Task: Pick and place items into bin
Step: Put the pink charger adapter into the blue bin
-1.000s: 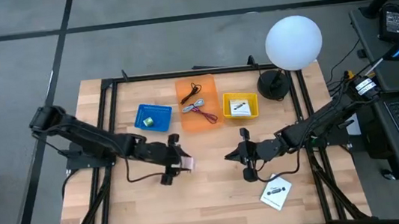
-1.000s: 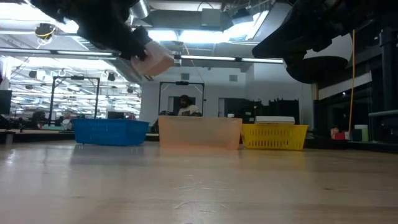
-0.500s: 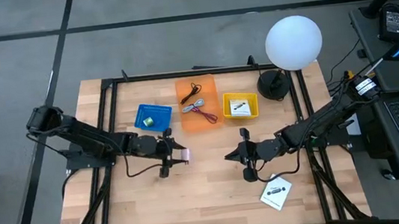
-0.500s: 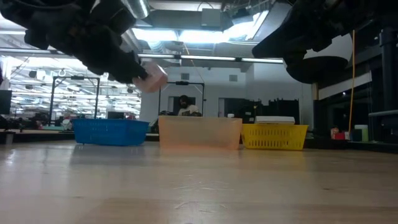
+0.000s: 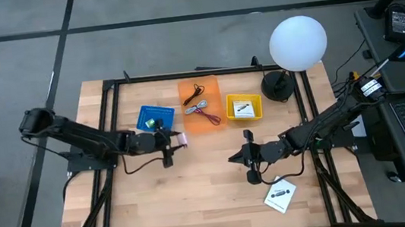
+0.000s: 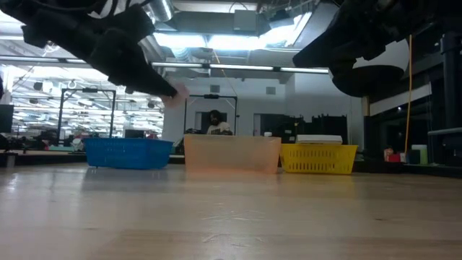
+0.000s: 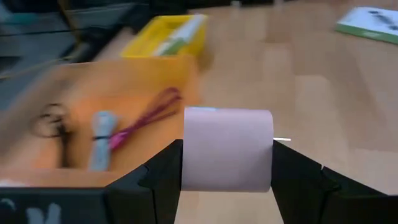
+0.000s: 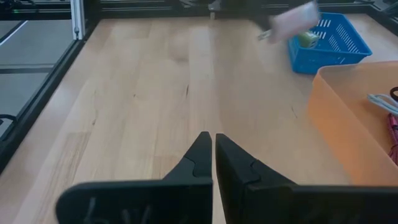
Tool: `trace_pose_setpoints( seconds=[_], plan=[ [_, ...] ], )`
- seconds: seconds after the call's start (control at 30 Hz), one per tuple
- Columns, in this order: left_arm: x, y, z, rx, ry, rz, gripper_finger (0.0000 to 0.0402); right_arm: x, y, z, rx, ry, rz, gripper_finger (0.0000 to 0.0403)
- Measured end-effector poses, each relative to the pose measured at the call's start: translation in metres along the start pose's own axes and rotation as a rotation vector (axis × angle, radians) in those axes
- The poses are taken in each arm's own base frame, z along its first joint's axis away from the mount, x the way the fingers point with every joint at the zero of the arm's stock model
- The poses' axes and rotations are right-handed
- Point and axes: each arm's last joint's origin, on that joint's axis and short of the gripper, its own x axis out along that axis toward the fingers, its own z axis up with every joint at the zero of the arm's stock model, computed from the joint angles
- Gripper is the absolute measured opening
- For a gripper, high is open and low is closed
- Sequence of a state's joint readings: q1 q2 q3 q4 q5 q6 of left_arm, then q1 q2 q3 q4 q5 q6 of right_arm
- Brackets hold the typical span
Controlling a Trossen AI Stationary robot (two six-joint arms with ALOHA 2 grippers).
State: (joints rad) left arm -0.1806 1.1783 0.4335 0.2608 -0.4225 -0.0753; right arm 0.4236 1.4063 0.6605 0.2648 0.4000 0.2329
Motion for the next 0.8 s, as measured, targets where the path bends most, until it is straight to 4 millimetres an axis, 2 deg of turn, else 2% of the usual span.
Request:
trace_pose_setpoints(
  seconds=[0.17, 0.43, 0.8],
  plan=[
    [-0.016, 0.013, 0.004, -0.052, -0.012, 0.209, 0.0196, -0.001, 0.002, 0.0, -0.002, 0.001, 0.007, 0.0004],
    [-0.034, 0.027, 0.001, -0.24, -0.033, 0.469, 0.0196, -0.001, 0.004, -0.001, -0.004, -0.001, 0.013, 0.0004],
    [-0.035, 0.028, -0.001, -0.282, -0.041, 0.51, 0.0196, -0.001, 0.004, 0.0, -0.001, -0.006, 0.014, 0.0004]
  ],
)
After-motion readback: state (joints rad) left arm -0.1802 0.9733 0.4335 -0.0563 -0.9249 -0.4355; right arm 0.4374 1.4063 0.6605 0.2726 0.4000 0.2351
